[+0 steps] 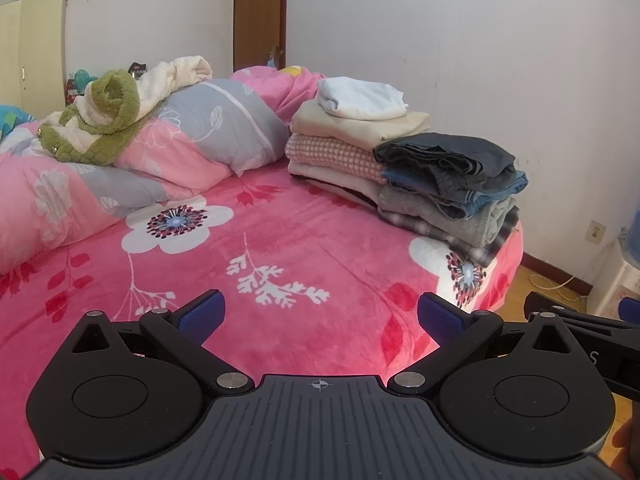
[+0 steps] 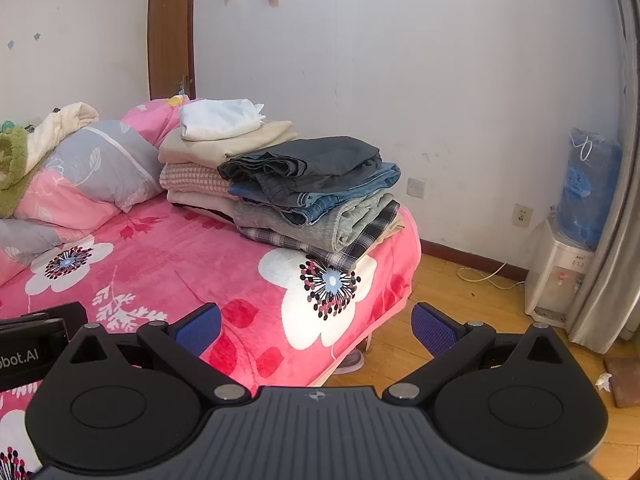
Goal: Fold clothes
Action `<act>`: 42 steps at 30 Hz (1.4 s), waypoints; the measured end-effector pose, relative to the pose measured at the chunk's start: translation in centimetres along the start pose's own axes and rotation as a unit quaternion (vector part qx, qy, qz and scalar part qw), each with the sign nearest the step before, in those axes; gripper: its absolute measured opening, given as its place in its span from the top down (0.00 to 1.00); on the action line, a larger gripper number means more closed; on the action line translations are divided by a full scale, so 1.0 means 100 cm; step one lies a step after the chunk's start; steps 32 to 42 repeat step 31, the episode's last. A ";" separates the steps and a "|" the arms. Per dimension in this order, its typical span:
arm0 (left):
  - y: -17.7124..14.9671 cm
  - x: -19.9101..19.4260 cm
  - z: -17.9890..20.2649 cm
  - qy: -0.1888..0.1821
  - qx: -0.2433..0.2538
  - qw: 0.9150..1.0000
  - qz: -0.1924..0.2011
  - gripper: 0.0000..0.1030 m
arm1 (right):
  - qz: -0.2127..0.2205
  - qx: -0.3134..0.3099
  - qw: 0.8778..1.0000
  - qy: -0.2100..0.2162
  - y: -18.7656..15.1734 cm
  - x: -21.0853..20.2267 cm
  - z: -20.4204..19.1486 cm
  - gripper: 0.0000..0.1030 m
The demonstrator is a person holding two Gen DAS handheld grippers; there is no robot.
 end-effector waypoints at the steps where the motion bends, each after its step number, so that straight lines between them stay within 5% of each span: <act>1: 0.000 0.000 0.000 0.000 0.000 1.000 -0.001 0.00 | -0.001 0.000 1.000 0.000 0.000 0.000 0.000 0.00; 42: -0.004 0.005 0.002 0.005 0.008 1.000 -0.006 0.00 | -0.009 0.000 1.000 -0.002 -0.008 0.006 -0.001 0.00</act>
Point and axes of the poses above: each gripper's, at about its wrist camera, not at the fingertips, and x roughly the way its jaws point, z to its right, y to its top, the point moved 10 cm from there along x, roughly the way its jaws point, and after that the axes turned 12 degrees about z, right-handed, at the moved point
